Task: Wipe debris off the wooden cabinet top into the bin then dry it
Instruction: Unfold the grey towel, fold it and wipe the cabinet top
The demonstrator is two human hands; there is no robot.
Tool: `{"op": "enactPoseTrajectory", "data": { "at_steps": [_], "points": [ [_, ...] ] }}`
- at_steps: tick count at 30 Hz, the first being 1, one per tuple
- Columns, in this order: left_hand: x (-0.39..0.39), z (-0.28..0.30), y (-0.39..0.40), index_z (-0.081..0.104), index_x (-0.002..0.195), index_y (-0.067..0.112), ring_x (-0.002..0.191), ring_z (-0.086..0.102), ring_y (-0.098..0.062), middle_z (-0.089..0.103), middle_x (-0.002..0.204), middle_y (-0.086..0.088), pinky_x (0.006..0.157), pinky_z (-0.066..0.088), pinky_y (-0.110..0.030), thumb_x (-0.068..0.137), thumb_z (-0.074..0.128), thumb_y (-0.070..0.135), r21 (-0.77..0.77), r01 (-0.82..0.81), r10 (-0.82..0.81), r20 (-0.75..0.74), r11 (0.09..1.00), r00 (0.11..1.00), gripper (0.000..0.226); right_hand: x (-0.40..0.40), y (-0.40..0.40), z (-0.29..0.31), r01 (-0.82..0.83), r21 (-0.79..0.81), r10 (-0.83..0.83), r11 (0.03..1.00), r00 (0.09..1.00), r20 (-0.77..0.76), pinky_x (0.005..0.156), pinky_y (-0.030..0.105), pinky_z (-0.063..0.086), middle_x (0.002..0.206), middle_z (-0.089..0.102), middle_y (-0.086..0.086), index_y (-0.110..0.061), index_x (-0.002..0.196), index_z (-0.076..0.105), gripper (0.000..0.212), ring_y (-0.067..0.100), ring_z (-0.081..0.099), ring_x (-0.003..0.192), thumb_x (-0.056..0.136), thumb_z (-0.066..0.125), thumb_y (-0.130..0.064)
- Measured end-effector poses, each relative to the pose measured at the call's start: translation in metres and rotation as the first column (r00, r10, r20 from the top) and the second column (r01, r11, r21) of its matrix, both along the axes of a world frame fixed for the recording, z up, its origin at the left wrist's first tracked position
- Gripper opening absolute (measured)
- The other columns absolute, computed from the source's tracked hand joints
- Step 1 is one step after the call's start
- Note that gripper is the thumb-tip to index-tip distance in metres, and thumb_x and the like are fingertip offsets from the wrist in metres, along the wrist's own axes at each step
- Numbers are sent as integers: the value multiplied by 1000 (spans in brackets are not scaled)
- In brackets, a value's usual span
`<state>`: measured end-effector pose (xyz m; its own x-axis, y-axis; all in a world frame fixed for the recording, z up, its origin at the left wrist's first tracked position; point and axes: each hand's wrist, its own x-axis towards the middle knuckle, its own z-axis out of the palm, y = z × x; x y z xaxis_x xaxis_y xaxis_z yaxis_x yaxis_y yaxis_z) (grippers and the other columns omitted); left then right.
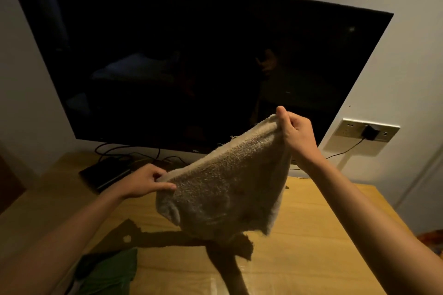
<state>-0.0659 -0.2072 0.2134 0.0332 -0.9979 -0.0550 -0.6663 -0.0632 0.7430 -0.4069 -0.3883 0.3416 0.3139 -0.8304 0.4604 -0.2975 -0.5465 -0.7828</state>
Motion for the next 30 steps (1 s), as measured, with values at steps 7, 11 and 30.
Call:
{"op": "enactPoseTrajectory", "data": {
  "at_steps": [7,11,30],
  "points": [
    [3,-1,4,71,82,11,85,69,-15,71,89,-6,72,58,-27,79,75,44,-22,-117,112,-177,993,978,34,-11,-11,-28,268,527,-422,807,885,196,76,40,43,82,56,10,-3,82,63,60,24,54,82,97,55,-61],
    [-9,9,2,76,77,25,69,67,-3,71,73,9,61,50,-15,72,81,44,30,-176,173,-407,984,897,20,-14,-5,-36,255,744,-588,617,778,221,93,45,55,100,60,6,-11,93,55,44,26,61,97,95,65,-53],
    [-97,60,-20,75,114,10,105,70,-21,74,107,-11,84,57,-28,90,71,24,-92,-34,-34,-654,995,756,28,67,120,-44,-240,270,282,932,951,-126,94,31,54,115,56,-7,-41,118,72,34,5,55,108,105,47,-23]
  ]
}}
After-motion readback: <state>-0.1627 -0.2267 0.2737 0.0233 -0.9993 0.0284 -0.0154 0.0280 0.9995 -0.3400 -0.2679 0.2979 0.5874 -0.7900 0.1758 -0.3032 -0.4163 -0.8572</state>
